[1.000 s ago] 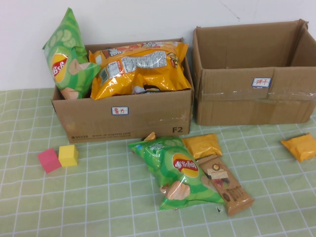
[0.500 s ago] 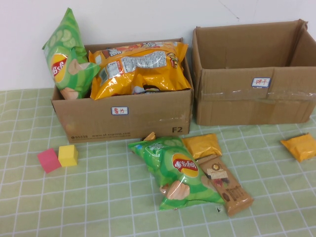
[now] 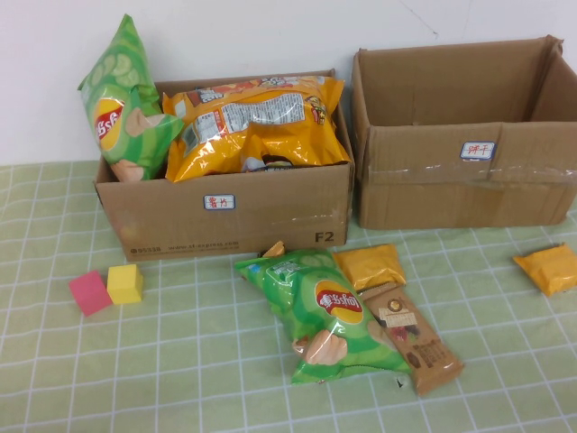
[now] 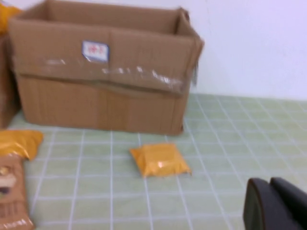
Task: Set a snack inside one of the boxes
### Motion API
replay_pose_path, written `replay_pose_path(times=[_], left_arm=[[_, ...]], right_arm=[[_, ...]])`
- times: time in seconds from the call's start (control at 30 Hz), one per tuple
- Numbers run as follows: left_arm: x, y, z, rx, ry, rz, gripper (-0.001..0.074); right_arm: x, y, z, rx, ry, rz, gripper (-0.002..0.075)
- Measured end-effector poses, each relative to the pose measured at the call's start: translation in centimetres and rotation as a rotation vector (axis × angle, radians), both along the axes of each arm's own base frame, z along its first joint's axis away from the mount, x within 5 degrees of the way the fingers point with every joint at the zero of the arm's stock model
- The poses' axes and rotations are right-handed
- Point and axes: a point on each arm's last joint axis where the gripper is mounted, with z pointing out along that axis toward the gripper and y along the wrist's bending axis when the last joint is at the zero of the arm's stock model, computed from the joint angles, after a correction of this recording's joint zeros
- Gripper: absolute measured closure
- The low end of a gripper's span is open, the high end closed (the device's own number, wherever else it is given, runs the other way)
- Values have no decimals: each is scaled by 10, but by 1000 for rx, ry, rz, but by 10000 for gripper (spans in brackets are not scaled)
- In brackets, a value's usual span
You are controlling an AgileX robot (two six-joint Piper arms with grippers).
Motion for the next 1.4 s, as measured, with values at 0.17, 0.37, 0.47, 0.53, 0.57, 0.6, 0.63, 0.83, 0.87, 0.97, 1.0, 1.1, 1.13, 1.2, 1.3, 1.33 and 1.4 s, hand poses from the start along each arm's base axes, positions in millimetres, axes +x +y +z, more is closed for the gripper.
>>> replay_pose_path(times=[0.17,0.37,0.47,0.53,0.57,0.6,0.63,0.83,0.87,0.97,1.0,1.1,1.13,1.2,1.3,1.33,1.4], left_arm=[[0,0,0,0,0,0,736],[0,0,0,0,0,0,736],[0,0,0,0,0,0,736],[0,0,0,0,0,0,736],[0,0,0,0,0,0,736],[0,0,0,0,0,0,736],[0,0,0,0,0,0,736],[0,0,0,0,0,0,736],[0,0,0,0,0,0,736],[0,0,0,0,0,0,736],[0,0,0,0,0,0,736],[0,0,0,0,0,0,736],[0,0,0,0,0,0,736],[0,0,0,0,0,0,736],[0,0,0,0,0,0,736],[0,0,0,0,0,0,736],[0,0,0,0,0,0,736]], right_arm=[[8,1,-44,101,78,-37,715],[8,1,-55,195,142,-58,715],[8,1,-56,200,144,-59,715],[8,2,-56,202,145,-49,715],[8,2,-56,201,146,-43,715],[8,3,-55,201,145,-37,715],[8,3,-55,202,148,-34,715],[8,3,-55,181,148,-20,715],[8,3,-55,171,149,-17,715],[8,3,-55,155,149,-13,715],[8,3,-55,155,149,-12,715],[8,3,-55,149,149,-10,715],[8,3,-55,149,150,-10,715],[8,3,-55,147,150,-10,715],[8,3,-55,145,150,-9,715],[8,3,-55,145,150,-9,715],[8,4,-55,147,150,-9,715]])
